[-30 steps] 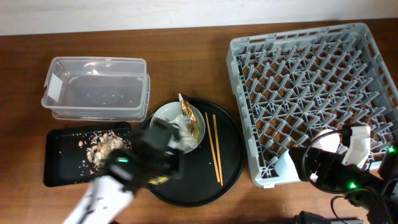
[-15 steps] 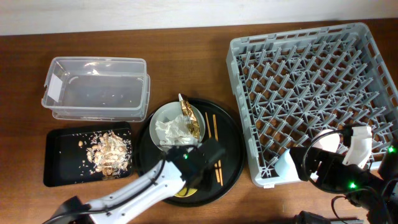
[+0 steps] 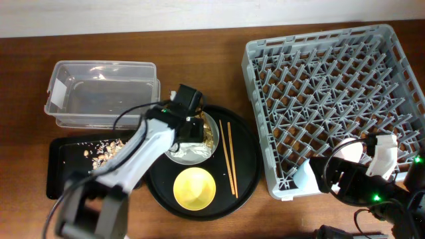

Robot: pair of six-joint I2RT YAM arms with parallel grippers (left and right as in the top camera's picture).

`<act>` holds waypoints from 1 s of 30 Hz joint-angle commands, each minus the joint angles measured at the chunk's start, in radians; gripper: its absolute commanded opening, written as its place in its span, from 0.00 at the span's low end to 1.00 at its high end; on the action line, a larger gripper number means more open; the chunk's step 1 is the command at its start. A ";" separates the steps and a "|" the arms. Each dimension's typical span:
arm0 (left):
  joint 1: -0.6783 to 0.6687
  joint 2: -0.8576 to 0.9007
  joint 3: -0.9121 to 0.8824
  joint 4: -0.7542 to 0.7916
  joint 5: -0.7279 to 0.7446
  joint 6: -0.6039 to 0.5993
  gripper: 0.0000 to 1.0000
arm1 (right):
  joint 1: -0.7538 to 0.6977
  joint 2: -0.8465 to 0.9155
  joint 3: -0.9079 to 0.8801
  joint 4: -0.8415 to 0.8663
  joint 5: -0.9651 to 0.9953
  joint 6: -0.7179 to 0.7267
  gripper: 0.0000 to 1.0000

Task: Sort waste into correct bins and load items into the dishwasher rack
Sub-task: 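Pick the tissue from the white plate with the left gripper into the clear container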

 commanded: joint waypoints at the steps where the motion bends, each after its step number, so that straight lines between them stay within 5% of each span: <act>1: 0.002 0.117 0.002 0.027 0.039 0.071 0.82 | -0.004 0.003 -0.003 0.000 0.008 -0.003 0.99; 7: 0.003 0.183 0.002 0.037 0.008 0.069 0.61 | -0.004 0.003 -0.003 0.000 0.008 -0.003 0.99; 10: 0.003 0.181 0.003 0.032 0.054 0.069 0.09 | -0.004 0.003 -0.003 0.000 0.008 -0.003 0.99; 11: 0.003 0.176 0.004 0.025 0.069 0.069 0.00 | -0.004 0.003 -0.003 0.000 0.009 -0.003 0.99; 20: 0.102 -0.077 0.257 -0.322 0.067 0.056 0.00 | -0.004 0.003 -0.003 0.003 0.009 -0.003 0.99; 25: 0.203 -0.175 0.280 -0.290 0.049 0.086 0.00 | -0.004 0.003 -0.003 0.003 0.009 -0.003 0.99; 30: 0.317 -0.160 0.280 -0.187 -0.126 0.085 0.00 | -0.004 0.003 -0.003 0.008 0.009 -0.003 0.99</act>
